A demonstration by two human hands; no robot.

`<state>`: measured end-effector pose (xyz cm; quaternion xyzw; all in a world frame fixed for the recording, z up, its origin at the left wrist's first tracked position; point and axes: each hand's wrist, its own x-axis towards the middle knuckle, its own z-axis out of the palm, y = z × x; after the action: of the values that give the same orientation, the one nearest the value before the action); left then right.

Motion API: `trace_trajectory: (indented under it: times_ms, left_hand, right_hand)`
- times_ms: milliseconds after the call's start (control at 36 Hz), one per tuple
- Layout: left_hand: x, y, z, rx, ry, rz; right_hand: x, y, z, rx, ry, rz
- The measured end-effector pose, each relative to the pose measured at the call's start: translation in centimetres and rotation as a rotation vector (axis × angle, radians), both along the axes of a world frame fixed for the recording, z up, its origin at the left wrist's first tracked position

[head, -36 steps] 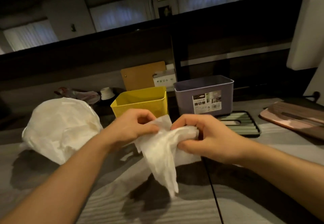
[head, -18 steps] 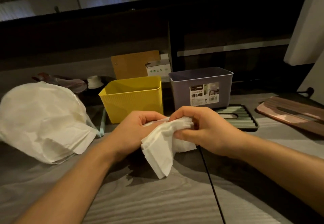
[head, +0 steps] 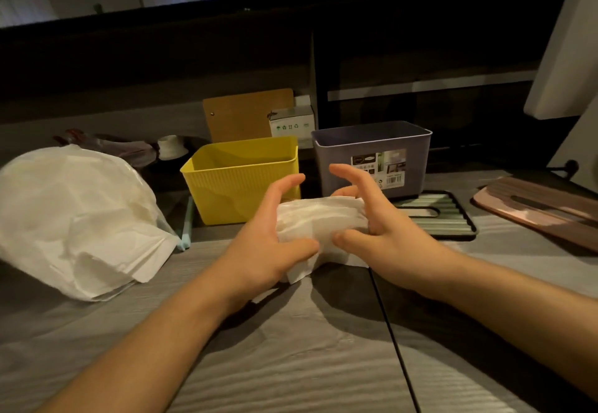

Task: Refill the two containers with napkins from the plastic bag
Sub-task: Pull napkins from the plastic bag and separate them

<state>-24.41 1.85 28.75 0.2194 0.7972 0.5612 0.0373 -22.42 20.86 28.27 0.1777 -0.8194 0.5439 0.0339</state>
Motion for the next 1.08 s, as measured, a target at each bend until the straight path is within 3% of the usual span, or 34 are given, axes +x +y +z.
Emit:
trace_trajectory:
  times_ms: [167, 389, 500, 778, 861, 944, 1083]
  left_hand:
    - [0.1, 0.7, -0.5, 0.252, -0.001, 0.137]
    - [0.0, 1.0, -0.6, 0.238, 0.116, 0.146]
    - [0.1, 1.2, -0.2, 0.284, 0.015, 0.137]
    - [-0.3, 2.0, -0.4, 0.265, 0.019, 0.373]
    - [-0.1, 1.9, -0.1, 0.270, -0.019, 0.314]
    - [-0.1, 0.9, 0.1, 0.236, -0.092, 0.127]
    - [-0.4, -0.3, -0.1, -0.044, 0.006, 0.016]
  right_hand:
    - [0.0, -0.1, 0.0, -0.060, -0.006, -0.088]
    - [-0.1, -0.1, -0.3, -0.131, 0.052, -0.146]
    - [-0.2, -0.4, -0.3, -0.139, 0.075, -0.143]
    - [-1.4, -0.8, -0.4, -0.152, 0.067, -0.270]
    - [-1.3, -0.9, -0.3, -0.134, 0.082, -0.235]
    - [-1.1, -0.6, -0.2, -0.100, 0.072, -0.181]
    - [-0.5, 0.6, -0.2, 0.088, 0.052, -0.054]
